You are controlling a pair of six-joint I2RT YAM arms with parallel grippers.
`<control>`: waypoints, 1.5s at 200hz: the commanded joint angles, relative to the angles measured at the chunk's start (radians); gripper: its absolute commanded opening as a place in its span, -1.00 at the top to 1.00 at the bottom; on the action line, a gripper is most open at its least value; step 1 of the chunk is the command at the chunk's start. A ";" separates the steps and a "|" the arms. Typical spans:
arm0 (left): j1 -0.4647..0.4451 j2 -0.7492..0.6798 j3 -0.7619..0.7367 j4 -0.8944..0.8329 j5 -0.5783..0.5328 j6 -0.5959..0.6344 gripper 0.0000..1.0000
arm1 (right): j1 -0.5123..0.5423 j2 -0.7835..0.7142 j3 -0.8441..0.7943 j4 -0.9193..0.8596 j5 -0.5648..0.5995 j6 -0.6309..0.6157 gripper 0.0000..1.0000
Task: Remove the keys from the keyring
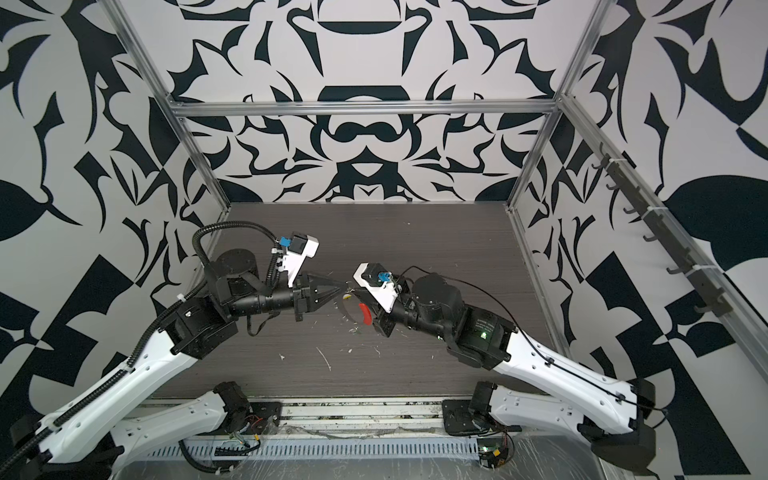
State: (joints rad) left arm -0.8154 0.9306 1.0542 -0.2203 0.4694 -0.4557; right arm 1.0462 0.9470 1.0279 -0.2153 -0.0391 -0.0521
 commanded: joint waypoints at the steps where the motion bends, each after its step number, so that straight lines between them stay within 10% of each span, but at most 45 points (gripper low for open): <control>1: -0.014 0.012 0.011 0.136 0.112 -0.049 1.00 | -0.007 0.040 0.005 0.043 0.034 0.011 1.00; 104: -0.014 -0.056 0.041 -0.098 -0.180 0.090 1.00 | -0.015 -0.053 -0.001 -0.035 0.008 0.036 1.00; 192: -0.014 -0.081 0.044 -0.126 -0.113 0.178 1.00 | -0.015 -0.137 -0.033 -0.050 0.004 0.093 0.16; 300: -0.014 -0.062 0.023 -0.026 0.104 0.170 1.00 | -0.015 -0.080 -0.117 0.125 -0.170 0.102 0.04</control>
State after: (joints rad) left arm -0.8314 0.8658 1.0546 -0.3080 0.5068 -0.2794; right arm 1.0336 0.8776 0.9215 -0.2222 -0.1501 0.0349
